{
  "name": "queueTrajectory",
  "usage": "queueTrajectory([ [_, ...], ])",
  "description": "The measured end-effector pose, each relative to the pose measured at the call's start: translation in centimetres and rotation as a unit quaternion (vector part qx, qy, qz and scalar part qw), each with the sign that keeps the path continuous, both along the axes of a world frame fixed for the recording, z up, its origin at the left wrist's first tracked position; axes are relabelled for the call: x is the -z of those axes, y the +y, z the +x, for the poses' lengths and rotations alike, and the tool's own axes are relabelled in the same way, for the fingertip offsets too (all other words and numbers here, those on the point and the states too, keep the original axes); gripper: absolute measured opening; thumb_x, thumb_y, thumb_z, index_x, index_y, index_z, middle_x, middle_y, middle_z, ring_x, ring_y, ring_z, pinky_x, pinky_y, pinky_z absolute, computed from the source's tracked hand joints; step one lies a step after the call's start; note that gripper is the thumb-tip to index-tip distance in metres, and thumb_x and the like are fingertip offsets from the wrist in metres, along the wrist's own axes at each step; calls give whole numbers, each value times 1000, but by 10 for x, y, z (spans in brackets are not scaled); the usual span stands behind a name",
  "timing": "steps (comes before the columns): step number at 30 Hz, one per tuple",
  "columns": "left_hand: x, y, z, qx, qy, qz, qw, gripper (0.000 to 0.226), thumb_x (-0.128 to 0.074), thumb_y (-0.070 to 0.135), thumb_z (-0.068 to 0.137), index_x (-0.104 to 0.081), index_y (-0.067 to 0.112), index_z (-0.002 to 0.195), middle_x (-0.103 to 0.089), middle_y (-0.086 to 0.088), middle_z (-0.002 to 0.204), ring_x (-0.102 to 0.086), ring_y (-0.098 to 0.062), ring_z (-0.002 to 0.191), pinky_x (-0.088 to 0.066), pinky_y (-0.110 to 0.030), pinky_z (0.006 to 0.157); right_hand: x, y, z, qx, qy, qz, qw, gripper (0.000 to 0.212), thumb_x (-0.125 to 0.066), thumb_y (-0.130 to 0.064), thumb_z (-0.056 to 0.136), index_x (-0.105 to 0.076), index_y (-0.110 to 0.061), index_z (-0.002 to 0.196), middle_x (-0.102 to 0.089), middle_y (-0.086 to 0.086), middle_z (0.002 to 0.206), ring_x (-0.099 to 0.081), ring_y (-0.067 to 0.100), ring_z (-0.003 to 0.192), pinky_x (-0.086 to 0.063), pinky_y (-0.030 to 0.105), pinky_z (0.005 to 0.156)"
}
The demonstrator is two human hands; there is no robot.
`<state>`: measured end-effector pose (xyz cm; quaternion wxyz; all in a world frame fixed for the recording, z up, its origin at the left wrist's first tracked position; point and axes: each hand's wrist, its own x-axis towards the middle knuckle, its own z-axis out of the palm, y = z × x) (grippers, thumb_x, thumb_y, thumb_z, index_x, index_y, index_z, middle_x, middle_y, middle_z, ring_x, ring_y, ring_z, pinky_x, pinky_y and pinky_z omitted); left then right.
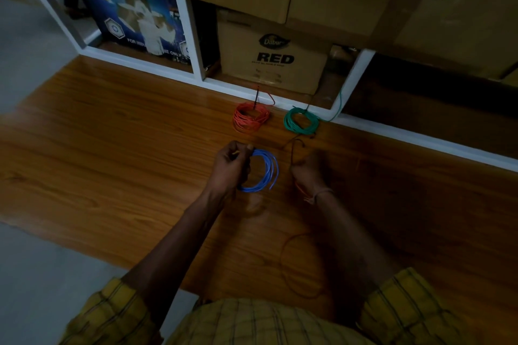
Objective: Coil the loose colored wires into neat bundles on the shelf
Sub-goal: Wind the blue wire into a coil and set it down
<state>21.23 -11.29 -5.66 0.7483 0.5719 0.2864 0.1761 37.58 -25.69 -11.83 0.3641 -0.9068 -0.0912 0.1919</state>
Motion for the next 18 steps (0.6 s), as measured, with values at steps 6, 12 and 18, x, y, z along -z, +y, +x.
queueTrajectory([
  [6, -7, -6, -7, 12, 5, -4, 1000, 23, -55, 17, 109, -52, 13, 86, -35, 4, 54, -27, -8, 42, -21, -22, 41, -47, -18, -30, -5, -42, 99, 994, 14, -74, -15, 84, -62, -19, 77, -67, 3, 84, -63, 21, 83, -49, 35, 79],
  [12, -19, -11, -13, 5, 19, -27, 999, 23, -57, 16, 108, -53, 15, 86, -37, 3, 57, -28, -9, 45, -20, -22, 41, -115, -34, -52, -95, -58, 201, 973, 11, -74, -8, 90, -64, -7, 95, -67, 11, 94, -61, 12, 85, -49, 23, 75],
  [18, -34, -10, -16, -13, 17, -65, 998, 25, -59, 14, 106, -55, 17, 82, -42, 2, 60, -35, -8, 46, -25, -20, 38, -181, -57, -76, -239, -113, 216, 940, 8, -73, -8, 91, -73, -8, 100, -72, 3, 99, -66, 8, 94, -53, 16, 80],
])
